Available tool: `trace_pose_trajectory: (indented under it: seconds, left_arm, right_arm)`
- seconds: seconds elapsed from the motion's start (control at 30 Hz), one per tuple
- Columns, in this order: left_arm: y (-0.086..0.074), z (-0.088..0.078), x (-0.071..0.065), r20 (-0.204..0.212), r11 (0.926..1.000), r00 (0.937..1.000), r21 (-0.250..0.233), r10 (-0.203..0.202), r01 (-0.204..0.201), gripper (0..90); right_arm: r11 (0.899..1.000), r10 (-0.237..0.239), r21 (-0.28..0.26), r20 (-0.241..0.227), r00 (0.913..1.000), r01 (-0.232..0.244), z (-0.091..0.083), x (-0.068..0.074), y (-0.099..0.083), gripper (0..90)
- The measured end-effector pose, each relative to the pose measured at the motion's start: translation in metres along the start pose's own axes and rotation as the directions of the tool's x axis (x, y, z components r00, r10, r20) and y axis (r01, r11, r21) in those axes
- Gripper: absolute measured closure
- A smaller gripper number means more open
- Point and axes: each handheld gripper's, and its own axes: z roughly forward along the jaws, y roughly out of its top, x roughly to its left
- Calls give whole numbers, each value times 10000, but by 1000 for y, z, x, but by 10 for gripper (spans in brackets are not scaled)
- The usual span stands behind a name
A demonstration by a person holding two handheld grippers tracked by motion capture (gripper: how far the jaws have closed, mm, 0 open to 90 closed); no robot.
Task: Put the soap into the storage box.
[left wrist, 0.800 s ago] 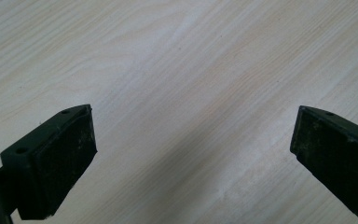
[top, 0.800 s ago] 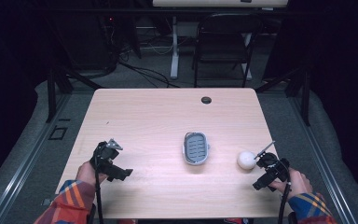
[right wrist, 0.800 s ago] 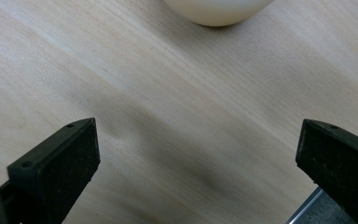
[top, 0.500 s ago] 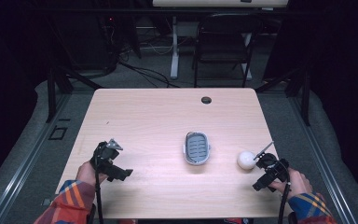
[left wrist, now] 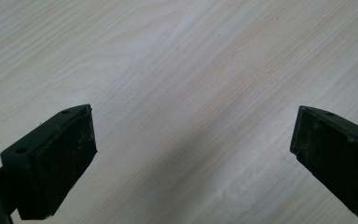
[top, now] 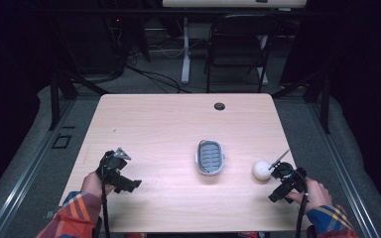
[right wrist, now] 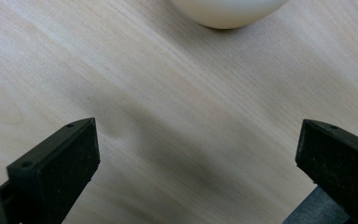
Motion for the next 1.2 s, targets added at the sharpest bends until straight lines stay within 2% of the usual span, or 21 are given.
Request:
trace_pose_trajectory:
  seconds: [0.17,0.23,0.27,0.37,0.4,0.5,0.53,0.57,0.6,0.77,0.83,0.87,0.9,0.93,0.97,1.0,1.1,1.13,1.17,1.2]
  left_arm:
    - [1,2,0,30,10000,10000,22,14,-14,2]
    - [1,2,0,34,10000,10000,42,36,-36,2]
    - [1,2,0,31,10000,10000,23,20,-20,2]
    - [1,2,0,30,10000,10000,18,13,-13,2]
    - [1,2,0,33,10000,10000,31,22,-22,2]
    - [1,2,0,32,10000,10000,42,29,-29,2]
    - [1,1,0,25,10000,10000,31,25,-25,2]
    - [1,1,0,25,10000,10000,31,25,-25,2]
    - [1,2,0,20,10000,10000,54,26,-26,2]
    - [2,3,0,38,10000,10000,70,25,-25,2]
    - [2,3,0,30,10000,10000,83,20,-21,2]
    - [2,3,0,18,10000,10000,85,44,-44,2]
    - [2,3,0,22,10000,10000,82,29,-30,2]
    - [2,3,0,21,10000,10000,86,27,-27,2]
    - [2,3,0,25,10000,10000,81,32,-32,2]
    - [2,3,0,26,10000,10000,75,30,-30,2]
    - [2,3,0,24,10000,10000,81,28,-28,2]
    - [2,3,0,26,10000,10000,83,19,-19,2]
    - [2,3,0,26,10000,10000,83,19,-19,2]
    - [2,3,0,30,10000,10000,80,19,-19,2]
  right_arm:
    - [10000,42,-31,64,10000,-42,1,0,1,0]
    - [9999,-75,73,79,9999,74,-1,-2,2,0]
    - [9998,46,-190,136,9999,-43,0,-1,2,0]
    - [9998,-108,-144,210,9997,111,-2,-2,5,0]
    - [9998,-218,55,217,9995,217,-4,-3,6,0]
    - [9998,-196,-85,183,9996,197,-3,-5,9,0]
    - [9996,-25,-265,-3,10000,25,-3,-5,10,0]
    - [9996,-25,-265,-3,10000,25,-3,-5,10,0]
    - [9996,-260,-113,1,9997,260,-7,-6,13,0]
    - [9993,-228,-304,-71,9997,226,-8,-9,20,0]
    - [9994,-320,-112,-159,9994,318,-9,-10,25,0]
    - [9990,-56,-435,-291,9996,44,-6,-10,26,0]
    - [9979,-616,216,-141,9980,619,-11,-13,31,0]
    - [9975,-653,261,-150,9978,657,-10,-14,34,0]
    - [9996,-250,-119,-240,9994,247,-7,-12,35,0]
    - [9997,-185,-163,-363,9992,179,-6,-13,40,0]
    - [9997,-213,-163,-312,9993,208,-6,-15,45,0]
    - [9993,1,-368,-499,9988,-19,-4,-15,49,0]
    - [9993,1,-368,-499,9988,-19,-4,-15,49,0]
    - [9927,-933,743,-211,9954,946,-12,-21,60,0]
